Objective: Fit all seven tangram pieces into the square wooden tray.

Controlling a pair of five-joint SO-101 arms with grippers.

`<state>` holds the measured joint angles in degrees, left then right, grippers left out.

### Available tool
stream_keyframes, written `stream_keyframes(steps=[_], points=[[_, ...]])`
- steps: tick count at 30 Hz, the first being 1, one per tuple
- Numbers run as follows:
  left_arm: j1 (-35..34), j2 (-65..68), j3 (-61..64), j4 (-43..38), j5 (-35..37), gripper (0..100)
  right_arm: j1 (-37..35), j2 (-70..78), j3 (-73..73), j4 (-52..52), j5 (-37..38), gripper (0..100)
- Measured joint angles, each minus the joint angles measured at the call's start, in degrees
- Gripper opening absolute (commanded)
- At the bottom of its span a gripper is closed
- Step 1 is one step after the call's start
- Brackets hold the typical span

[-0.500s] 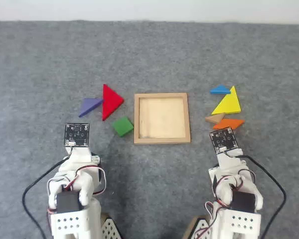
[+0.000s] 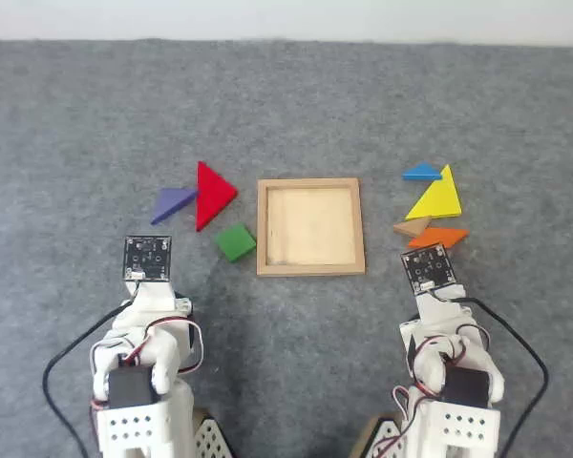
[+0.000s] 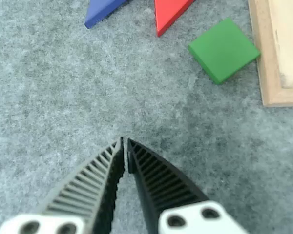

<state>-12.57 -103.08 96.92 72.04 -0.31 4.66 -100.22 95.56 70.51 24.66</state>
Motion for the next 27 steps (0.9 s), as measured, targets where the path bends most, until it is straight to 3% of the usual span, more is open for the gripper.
stream_keyframes(steps=[27], points=[[1.23,0.00,0.00,0.00,0.00,1,0.00,0.00,0.00,0.00,0.00,0.8]])
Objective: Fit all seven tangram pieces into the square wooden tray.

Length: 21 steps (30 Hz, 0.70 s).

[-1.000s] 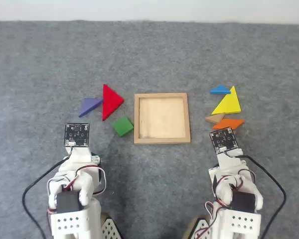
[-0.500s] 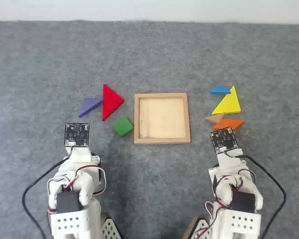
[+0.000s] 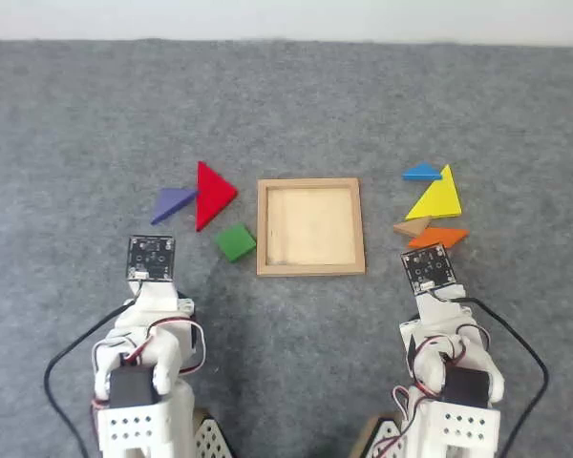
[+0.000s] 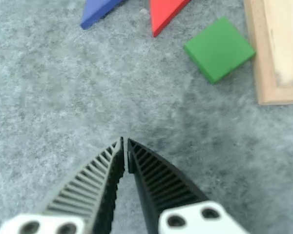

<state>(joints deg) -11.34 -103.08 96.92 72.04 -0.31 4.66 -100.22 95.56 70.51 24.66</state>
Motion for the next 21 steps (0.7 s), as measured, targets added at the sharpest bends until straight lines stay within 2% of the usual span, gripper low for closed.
stream_keyframes(steps=[5,10,14,17,21], points=[[2.37,0.00,0.00,0.00,0.00,1,-0.70,0.00,0.00,0.00,0.00,0.8],[2.29,0.00,0.00,0.00,0.00,2,-4.92,0.00,0.00,0.70,0.00,0.8],[1.76,0.00,0.00,0.00,-0.09,2,-5.10,0.00,0.00,2.20,0.00,0.9],[2.73,0.00,-1.14,-1.85,-6.15,2,-5.10,0.00,0.00,2.20,0.44,0.9],[2.81,0.00,-7.47,-3.69,-16.53,2,-9.49,0.00,0.00,1.58,9.76,0.9]])
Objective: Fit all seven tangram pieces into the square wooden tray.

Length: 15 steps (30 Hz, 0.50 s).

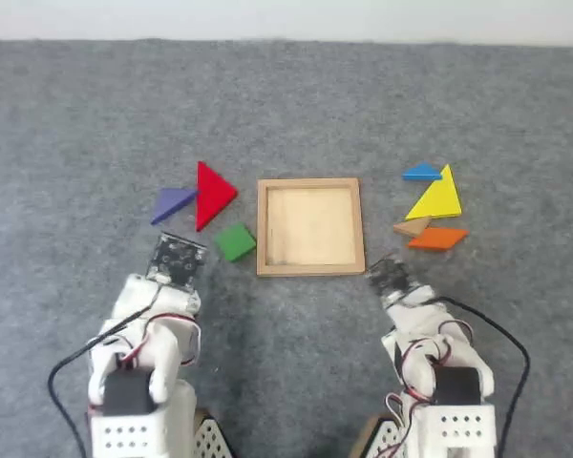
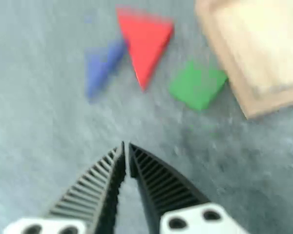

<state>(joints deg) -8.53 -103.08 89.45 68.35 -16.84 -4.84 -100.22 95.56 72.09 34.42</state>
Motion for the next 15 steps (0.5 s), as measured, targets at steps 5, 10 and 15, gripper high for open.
stream_keyframes(steps=[5,10,15], points=[[0.09,0.97,-14.77,-0.62,4.66,9,-2.20,-0.88,-3.87,-0.79,4.84,0.9],[0.53,20.66,-27.25,-4.84,14.77,9,-4.92,-0.44,-4.22,-2.20,-1.41,0.9],[7.91,53.45,-41.05,-4.84,20.75,9,-5.01,-0.18,-1.23,-2.29,0.53,0.9]])
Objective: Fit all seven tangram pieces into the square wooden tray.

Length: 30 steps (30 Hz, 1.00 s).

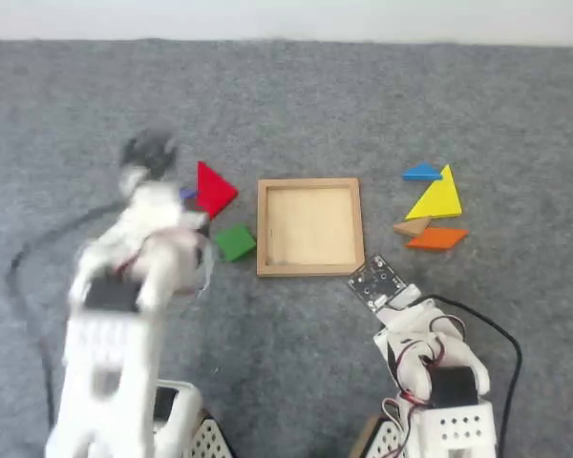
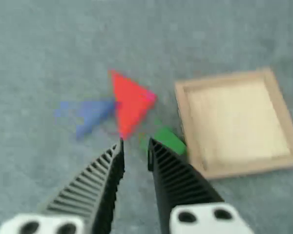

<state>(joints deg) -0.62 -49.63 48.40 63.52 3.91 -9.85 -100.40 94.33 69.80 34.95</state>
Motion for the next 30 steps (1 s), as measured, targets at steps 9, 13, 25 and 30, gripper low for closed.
stream_keyframes(steps=[9,13,25,30], points=[[2.81,47.03,-25.76,0.00,6.86,11,-0.44,0.09,0.35,-1.05,0.18,0.9],[1.58,56.79,-31.56,0.00,7.91,19,-0.44,0.09,0.35,-1.14,0.26,0.9],[-4.31,66.29,-39.30,0.62,7.91,25,-0.44,0.09,0.35,-1.14,0.62,0.9],[-4.31,74.37,-48.00,6.77,7.91,25,-0.44,0.09,0.35,-1.14,0.62,0.9]])
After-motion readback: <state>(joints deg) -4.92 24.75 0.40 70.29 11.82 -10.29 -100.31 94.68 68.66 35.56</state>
